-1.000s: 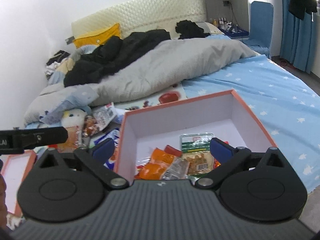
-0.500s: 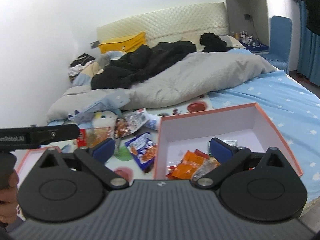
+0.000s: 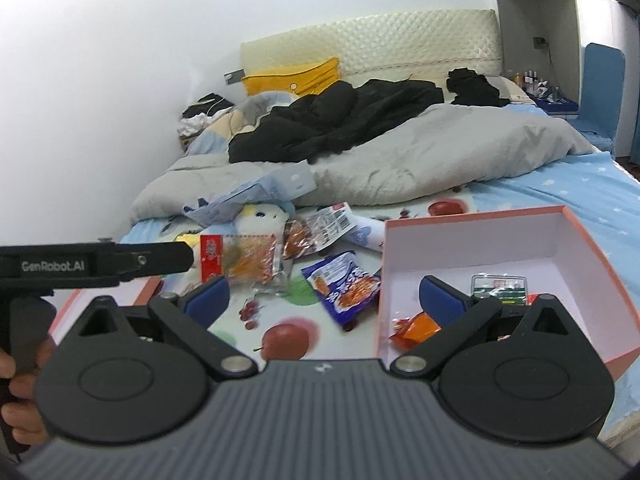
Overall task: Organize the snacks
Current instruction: 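Withdraw both open tools from the box toward the snack pile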
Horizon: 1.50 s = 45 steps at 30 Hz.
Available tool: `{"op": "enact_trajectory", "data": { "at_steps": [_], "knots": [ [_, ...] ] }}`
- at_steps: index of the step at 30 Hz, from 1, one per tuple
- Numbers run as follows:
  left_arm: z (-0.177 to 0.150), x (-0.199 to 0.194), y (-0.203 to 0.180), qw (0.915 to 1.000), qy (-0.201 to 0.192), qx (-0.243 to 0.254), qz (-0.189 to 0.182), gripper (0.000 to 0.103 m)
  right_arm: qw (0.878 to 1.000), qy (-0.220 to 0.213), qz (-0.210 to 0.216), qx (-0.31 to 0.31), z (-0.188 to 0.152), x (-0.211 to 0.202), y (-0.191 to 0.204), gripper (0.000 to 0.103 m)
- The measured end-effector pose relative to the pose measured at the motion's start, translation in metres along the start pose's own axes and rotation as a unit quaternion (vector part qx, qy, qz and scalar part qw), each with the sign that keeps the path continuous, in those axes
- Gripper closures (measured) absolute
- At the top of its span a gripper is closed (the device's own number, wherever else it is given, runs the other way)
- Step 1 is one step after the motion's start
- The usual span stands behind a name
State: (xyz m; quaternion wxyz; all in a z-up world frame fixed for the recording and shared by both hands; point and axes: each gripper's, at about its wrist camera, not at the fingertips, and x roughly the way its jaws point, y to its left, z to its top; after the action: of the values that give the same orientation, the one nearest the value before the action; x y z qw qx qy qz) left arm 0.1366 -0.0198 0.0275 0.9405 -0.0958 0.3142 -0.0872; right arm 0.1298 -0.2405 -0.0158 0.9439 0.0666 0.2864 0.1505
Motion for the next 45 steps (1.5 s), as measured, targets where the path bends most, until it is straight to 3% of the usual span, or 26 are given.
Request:
{"op": "enact_trajectory", "data": {
  "at_steps": [18, 24, 31, 37, 45],
  "knots": [
    [-0.053, -0.012, 0.045, 0.9983, 0.030, -0.022, 0.044, 0.005, 0.999, 0.035, 0.030, -0.017, -0.051, 0.012, 0.050, 0.000],
    [-0.062, -0.003, 0.067, 0.9967, 0.040, -0.047, 0.052, 0.005, 0.999, 0.043, 0.029, -0.018, -0.054, 0.023, 0.053, 0.000],
    [-0.062, 0.031, 0.093, 0.9942, 0.056, -0.059, 0.069, 0.005, 0.998, 0.049, 0.032, -0.030, -0.050, 0.048, 0.059, 0.001],
    [-0.058, 0.060, 0.131, 0.9899, 0.058, -0.098, 0.084, 0.005, 0.995, 0.061, 0.035, -0.073, -0.046, 0.080, 0.074, 0.004],
    [-0.050, 0.118, 0.183, 0.9836, 0.074, -0.140, 0.088, 0.005, 0.990, 0.085, 0.000, -0.111, -0.036, 0.152, 0.071, 0.006]
  ]
}}
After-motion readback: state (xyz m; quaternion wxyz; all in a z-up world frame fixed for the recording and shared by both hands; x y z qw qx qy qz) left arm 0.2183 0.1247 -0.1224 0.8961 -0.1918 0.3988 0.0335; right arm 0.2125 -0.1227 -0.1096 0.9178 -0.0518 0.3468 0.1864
